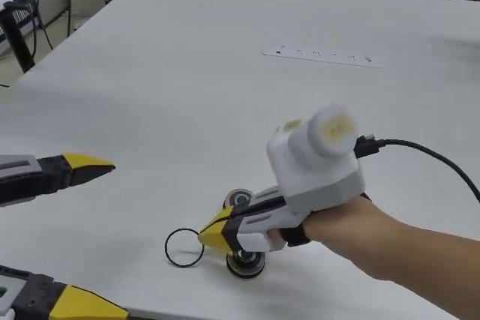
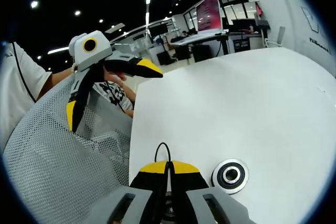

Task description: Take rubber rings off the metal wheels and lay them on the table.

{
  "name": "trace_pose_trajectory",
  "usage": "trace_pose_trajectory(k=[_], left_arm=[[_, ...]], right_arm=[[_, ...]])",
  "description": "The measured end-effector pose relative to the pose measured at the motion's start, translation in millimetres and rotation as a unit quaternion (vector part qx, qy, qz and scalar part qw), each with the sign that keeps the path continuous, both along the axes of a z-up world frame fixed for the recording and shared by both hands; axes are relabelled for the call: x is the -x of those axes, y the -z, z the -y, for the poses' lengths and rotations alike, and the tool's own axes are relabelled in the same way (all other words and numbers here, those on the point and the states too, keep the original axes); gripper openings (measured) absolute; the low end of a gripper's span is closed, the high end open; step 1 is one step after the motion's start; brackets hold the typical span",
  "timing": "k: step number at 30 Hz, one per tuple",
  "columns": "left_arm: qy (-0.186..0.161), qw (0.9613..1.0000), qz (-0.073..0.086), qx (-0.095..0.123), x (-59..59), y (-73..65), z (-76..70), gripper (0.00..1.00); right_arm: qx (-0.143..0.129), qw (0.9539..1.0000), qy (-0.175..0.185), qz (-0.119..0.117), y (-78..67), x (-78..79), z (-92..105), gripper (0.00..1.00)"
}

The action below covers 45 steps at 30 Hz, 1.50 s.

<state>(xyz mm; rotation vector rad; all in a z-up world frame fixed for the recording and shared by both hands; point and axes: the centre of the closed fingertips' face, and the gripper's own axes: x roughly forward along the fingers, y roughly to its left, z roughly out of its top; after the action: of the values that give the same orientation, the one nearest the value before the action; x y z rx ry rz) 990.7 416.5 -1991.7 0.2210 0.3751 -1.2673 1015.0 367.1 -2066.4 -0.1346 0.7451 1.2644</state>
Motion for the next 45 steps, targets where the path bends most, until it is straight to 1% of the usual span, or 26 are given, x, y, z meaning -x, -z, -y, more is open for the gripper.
trace_pose_trajectory(k=[1,6,8,9,10,14,17,23,26,27,30,31,32,33,34,36,37,39,40,42,45], left_arm=[[0.001,1.0,0.001,-0.001,0.3,0.1,0.2,0.92],[0.005,1.0,-0.004,-0.003,2.8,0.6,2.6,0.93],[0.005,1.0,-0.005,-0.004,2.5,0.7,3.0,0.93],[0.006,1.0,-0.007,-0.004,2.6,0.7,3.4,0.93],[0.006,0.9999,-0.009,-0.005,2.9,0.7,3.9,0.93],[0.011,0.9999,-0.007,-0.006,3.9,-1.0,6.0,0.93],[0.014,0.9999,-0.007,-0.008,3.9,-2.0,7.3,0.93],[0.023,0.9996,-0.008,-0.012,4.9,-3.9,10.4,0.93],[0.025,0.9996,-0.008,-0.012,4.0,-4.9,11.7,0.92],[0.026,0.9995,-0.009,-0.013,3.7,-5.0,12.2,0.92],[0.035,0.9992,-0.009,-0.018,4.4,-5.4,14.6,0.91],[0.038,0.9991,-0.006,-0.021,4.2,-5.7,15.6,0.9],[0.041,0.9989,0.0,-0.022,3.6,-6.5,16.8,0.86],[0.049,0.9985,0.009,-0.022,3.5,-8.8,19.7,0.83],[0.053,0.9982,0.011,-0.024,3.3,-9.7,21.4,0.82],[0.059,0.9977,0.019,-0.028,0.0,-13.3,26.8,0.81],[0.061,0.9974,0.025,-0.026,-2.1,-16.1,30.9,0.81],[0.07,0.9969,0.03,-0.019,-2.7,-21.0,38.7,0.79],[0.082,0.996,0.033,-0.017,-1.5,-23.4,44.4,0.78],[0.1,0.994,0.039,-0.02,0.4,-24.9,53.8,0.77],[0.119,0.9914,0.047,-0.03,1.7,-22.3,66.3,0.74]], right_arm=[[0.003,1.0,-0.002,0.002,1.2,-0.3,0.8,0.0],[0.003,1.0,0.005,0.005,2.2,-2.9,2.0,0.0],[0.002,1.0,0.008,-0.002,2.9,-3.3,2.8,0.03],[0.002,1.0,0.009,-0.002,2.9,-3.5,3.0,0.03],[0.002,1.0,0.009,-0.001,2.5,-3.5,4.1,0.04],[-0.002,0.9999,0.013,-0.001,-3.4,-1.8,10.2,0.06],[-0.005,0.9999,0.016,0.002,-8.1,0.2,17.7,0.06],[-0.015,0.9993,0.032,0.008,-16.9,1.8,40.6,0.08],[-0.019,0.9991,0.036,0.01,-19.6,2.5,47.1,0.08],[-0.02,0.9989,0.04,0.014,-21.1,3.3,53.6,0.08],[-0.024,0.9986,0.043,0.017,-22.4,5.8,58.6,0.09],[-0.026,0.9985,0.044,0.017,-22.0,7.2,60.7,0.1],[-0.027,0.9985,0.044,0.017,-22.1,8.5,61.8,0.11],[-0.03,0.9984,0.044,0.018,-22.0,10.7,63.0,0.12],[-0.031,0.9985,0.042,0.019,-21.2,12.2,63.7,0.13],[-0.039,0.9981,0.044,0.018,-20.0,15.1,65.0,0.18],[-0.043,0.998,0.043,0.016,-19.0,17.4,65.2,0.18],[-0.043,0.9981,0.041,0.017,-16.7,20.2,65.5,0.19],[-0.04,0.9983,0.038,0.021,-14.6,22.0,66.0,0.2],[-0.035,0.9987,0.03,0.02,-10.9,25.3,66.7,0.23],[-0.03,0.9989,0.026,0.024,-5.9,27.9,67.6,0.25]])
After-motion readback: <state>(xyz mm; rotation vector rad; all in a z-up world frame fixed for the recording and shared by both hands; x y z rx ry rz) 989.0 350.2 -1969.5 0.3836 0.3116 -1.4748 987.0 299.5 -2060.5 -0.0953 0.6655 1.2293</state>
